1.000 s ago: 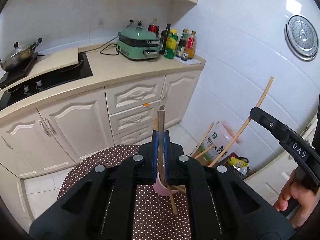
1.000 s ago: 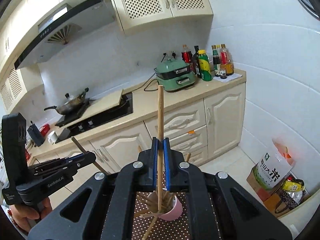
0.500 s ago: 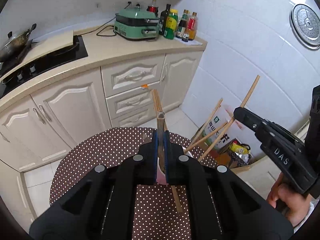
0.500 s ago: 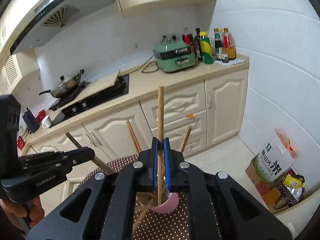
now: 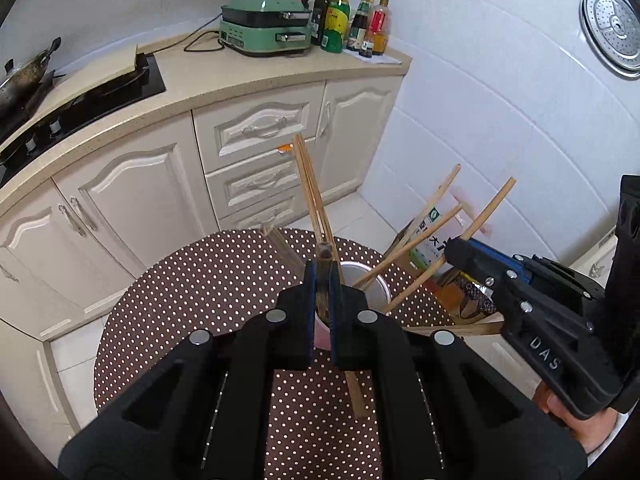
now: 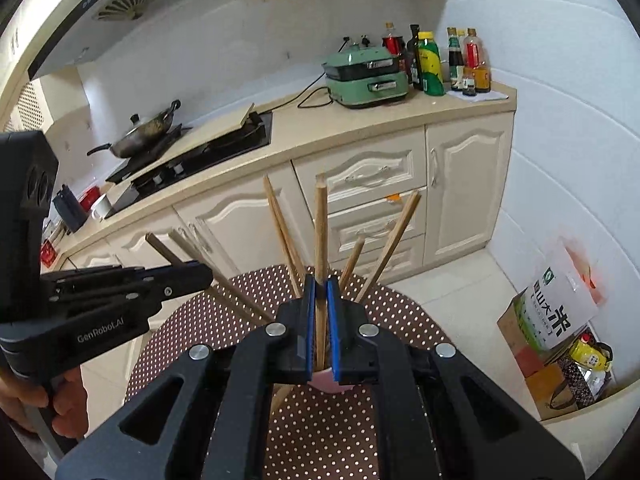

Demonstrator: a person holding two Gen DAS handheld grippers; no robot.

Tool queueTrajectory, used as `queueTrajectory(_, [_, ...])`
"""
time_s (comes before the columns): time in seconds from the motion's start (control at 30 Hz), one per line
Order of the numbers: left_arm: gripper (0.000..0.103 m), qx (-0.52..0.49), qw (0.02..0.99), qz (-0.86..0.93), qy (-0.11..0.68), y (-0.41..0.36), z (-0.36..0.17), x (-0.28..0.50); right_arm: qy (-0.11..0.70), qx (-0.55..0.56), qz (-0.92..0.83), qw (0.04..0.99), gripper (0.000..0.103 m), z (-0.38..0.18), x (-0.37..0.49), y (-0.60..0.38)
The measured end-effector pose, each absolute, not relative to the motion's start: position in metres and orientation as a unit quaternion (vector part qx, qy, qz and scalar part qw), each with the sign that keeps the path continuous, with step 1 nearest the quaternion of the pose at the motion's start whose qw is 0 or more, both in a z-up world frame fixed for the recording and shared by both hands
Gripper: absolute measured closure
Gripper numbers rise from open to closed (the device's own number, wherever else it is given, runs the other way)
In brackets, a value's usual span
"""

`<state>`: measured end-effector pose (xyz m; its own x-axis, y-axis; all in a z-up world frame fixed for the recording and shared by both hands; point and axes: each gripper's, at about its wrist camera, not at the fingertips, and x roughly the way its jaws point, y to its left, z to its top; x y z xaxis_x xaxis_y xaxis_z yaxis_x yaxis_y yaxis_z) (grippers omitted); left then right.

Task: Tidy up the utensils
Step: 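Lower the chopstick into the pink cup and open the right gripper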

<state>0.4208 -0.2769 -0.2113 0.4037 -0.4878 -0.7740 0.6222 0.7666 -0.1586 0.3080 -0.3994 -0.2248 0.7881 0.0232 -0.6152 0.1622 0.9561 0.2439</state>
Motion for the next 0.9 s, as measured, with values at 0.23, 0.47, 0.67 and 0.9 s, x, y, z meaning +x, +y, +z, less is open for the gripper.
queueTrajectory(0.23, [0.096,0.082,0.833,-0.333,0.434,-0.278,-0.212,0.418,0.344,0.133,-0.038,0.929,0.098,-0.236,0.311,-0.399])
queueTrajectory(0.47, [0.094,0.080,0.827,-0.338,0.442,-0.279,-0.208,0.417,0.368,0.141,-0.042,0.918,0.098,-0.250,0.310,-0.401])
queueTrajectory(0.67, [0.094,0.076,0.826,-0.338,0.444,-0.275,-0.203,0.416,0.377,0.148,-0.045,0.913,0.097,-0.250,0.308,-0.403])
queueTrajectory(0.9, [0.094,0.074,0.833,-0.333,0.436,-0.266,-0.194,0.413,0.369,0.149,-0.054,0.916,0.095,-0.241,0.300,-0.399])
